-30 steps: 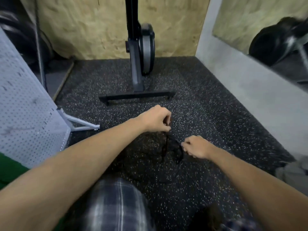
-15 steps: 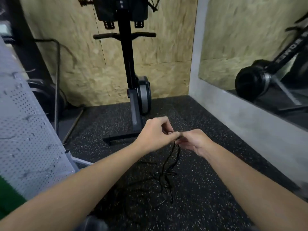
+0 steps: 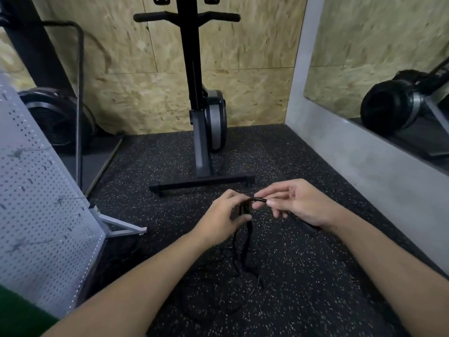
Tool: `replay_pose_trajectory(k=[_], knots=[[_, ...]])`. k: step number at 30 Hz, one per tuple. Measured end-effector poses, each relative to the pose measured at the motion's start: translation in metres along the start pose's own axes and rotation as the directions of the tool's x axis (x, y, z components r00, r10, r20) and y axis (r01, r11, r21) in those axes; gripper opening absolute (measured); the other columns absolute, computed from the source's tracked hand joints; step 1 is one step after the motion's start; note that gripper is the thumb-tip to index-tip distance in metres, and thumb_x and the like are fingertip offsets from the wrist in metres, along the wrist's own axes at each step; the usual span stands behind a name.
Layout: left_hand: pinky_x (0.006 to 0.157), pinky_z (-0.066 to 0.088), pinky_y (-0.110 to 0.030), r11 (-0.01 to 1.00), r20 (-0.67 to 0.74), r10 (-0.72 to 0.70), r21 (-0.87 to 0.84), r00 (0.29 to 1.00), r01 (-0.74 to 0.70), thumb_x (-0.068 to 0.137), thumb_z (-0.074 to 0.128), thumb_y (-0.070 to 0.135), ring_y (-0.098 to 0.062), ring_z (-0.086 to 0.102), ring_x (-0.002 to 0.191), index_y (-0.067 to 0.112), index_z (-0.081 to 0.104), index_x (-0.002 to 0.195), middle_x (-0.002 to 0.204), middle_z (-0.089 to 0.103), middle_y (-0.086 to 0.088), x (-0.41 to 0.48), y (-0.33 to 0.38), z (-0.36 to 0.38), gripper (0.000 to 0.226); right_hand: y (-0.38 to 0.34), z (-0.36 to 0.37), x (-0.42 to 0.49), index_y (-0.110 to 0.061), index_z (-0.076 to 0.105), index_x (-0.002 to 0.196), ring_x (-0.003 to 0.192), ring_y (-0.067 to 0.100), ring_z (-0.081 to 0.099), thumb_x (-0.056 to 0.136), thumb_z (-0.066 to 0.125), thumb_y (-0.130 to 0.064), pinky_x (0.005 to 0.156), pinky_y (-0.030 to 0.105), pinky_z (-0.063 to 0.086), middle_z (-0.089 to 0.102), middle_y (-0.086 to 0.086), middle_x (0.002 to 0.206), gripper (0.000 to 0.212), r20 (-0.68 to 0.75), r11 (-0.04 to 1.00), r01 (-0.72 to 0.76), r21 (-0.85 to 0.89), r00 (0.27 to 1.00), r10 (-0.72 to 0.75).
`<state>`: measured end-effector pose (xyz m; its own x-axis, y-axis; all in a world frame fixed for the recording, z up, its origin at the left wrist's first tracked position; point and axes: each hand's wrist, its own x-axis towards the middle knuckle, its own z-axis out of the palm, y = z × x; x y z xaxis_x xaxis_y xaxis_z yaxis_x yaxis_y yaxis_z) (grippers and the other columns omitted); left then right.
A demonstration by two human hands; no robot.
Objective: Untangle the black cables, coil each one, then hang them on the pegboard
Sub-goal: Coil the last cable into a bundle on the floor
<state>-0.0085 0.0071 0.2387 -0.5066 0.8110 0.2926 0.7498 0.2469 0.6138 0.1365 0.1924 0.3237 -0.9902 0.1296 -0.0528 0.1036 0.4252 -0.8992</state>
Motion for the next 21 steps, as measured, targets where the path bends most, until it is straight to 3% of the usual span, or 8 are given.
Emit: replay_pose_trajectory(k=[4, 6, 8, 12, 15, 18, 21], knots=[[0.092, 0.044, -0.033, 0.951, -0.118, 0.092, 0.305, 0.989, -0.053, 0.085, 0.083, 0.042, -0.017, 0.047, 0.108, 0.023, 0.075, 0.113, 0.114, 0.046, 0.006, 0.007, -0.005, 0.000, 0.035, 0.008, -0.005, 0.002, -0.011, 0.072, 0.121, 0.072, 0.012, 0.063, 0.101, 0.061, 0.001, 0.061, 0.024, 0.053, 0.080, 0.001, 0.108, 0.026, -0.024, 0.999, -0.038, -0.003, 0.999, 0.038], [0.089, 0.043, -0.034, 0.922, -0.003, 0.084, 0.379, 0.996, -0.077, 0.087, 0.080, 0.042, -0.021, 0.055, 0.108, 0.020, 0.074, 0.111, 0.116, 0.057, 0.003, 0.010, -0.003, -0.003, 0.033, 0.011, -0.002, 0.002, -0.011, 0.072, 0.121, 0.067, 0.010, 0.059, 0.101, 0.062, 0.000, 0.053, 0.022, 0.049, 0.081, 0.001, 0.105, 0.025, -0.042, 0.995, -0.096, -0.012, 0.995, 0.095], [0.080, 0.046, -0.035, 0.933, 0.132, -0.044, 0.359, 0.990, -0.006, 0.092, 0.077, 0.039, -0.021, 0.064, 0.102, 0.021, 0.072, 0.107, 0.108, 0.069, 0.003, 0.010, 0.002, -0.005, 0.024, 0.011, 0.002, 0.002, -0.011, 0.073, 0.118, 0.056, 0.006, 0.052, 0.101, 0.062, -0.002, 0.047, 0.020, 0.043, 0.081, 0.001, 0.099, 0.022, -0.061, 0.982, -0.185, -0.040, 0.981, 0.182], [0.078, 0.059, -0.040, 0.961, 0.181, -0.238, 0.184, 0.954, 0.205, 0.089, 0.083, 0.027, -0.014, 0.069, 0.080, 0.022, 0.075, 0.092, 0.085, 0.073, 0.004, 0.007, 0.002, -0.008, 0.010, 0.011, 0.010, -0.003, -0.008, 0.080, 0.096, 0.047, 0.008, 0.045, 0.104, 0.060, -0.014, 0.050, 0.021, 0.041, 0.071, -0.004, 0.066, 0.022, -0.079, 0.932, -0.305, -0.196, 0.952, 0.295], [0.067, 0.063, -0.034, 0.921, 0.195, -0.378, -0.021, 0.905, 0.389, 0.095, 0.076, 0.012, -0.014, 0.077, 0.068, 0.014, 0.073, 0.092, 0.083, 0.077, -0.005, 0.002, 0.005, -0.011, 0.005, 0.015, 0.025, -0.004, -0.006, 0.077, 0.098, 0.056, 0.009, 0.056, 0.103, 0.057, -0.007, 0.056, 0.024, 0.050, 0.077, -0.003, 0.078, 0.020, -0.061, 0.919, -0.331, -0.214, 0.943, 0.326], [0.058, 0.061, -0.029, 0.747, 0.237, -0.522, -0.337, 0.819, 0.573, 0.098, 0.068, 0.001, -0.022, 0.080, 0.077, 0.002, 0.070, 0.104, 0.093, 0.078, -0.015, -0.003, 0.011, -0.017, 0.006, 0.023, 0.034, 0.000, -0.003, 0.074, 0.102, 0.062, 0.010, 0.062, 0.101, 0.061, -0.003, 0.060, 0.027, 0.058, 0.078, 0.011, 0.091, 0.013, -0.049, 0.918, -0.364, -0.159, 0.931, 0.361], [0.068, 0.065, -0.036, 0.546, 0.291, -0.564, -0.571, 0.772, 0.614, 0.101, 0.063, 0.000, -0.029, 0.080, 0.085, -0.001, 0.067, 0.113, 0.101, 0.078, -0.018, -0.005, 0.018, -0.023, 0.013, 0.029, 0.041, 0.002, -0.010, 0.076, 0.103, 0.065, 0.007, 0.069, 0.099, 0.067, -0.005, 0.063, 0.024, 0.060, 0.079, 0.005, 0.088, 0.011, -0.090, 0.926, -0.322, -0.200, 0.947, 0.310]])
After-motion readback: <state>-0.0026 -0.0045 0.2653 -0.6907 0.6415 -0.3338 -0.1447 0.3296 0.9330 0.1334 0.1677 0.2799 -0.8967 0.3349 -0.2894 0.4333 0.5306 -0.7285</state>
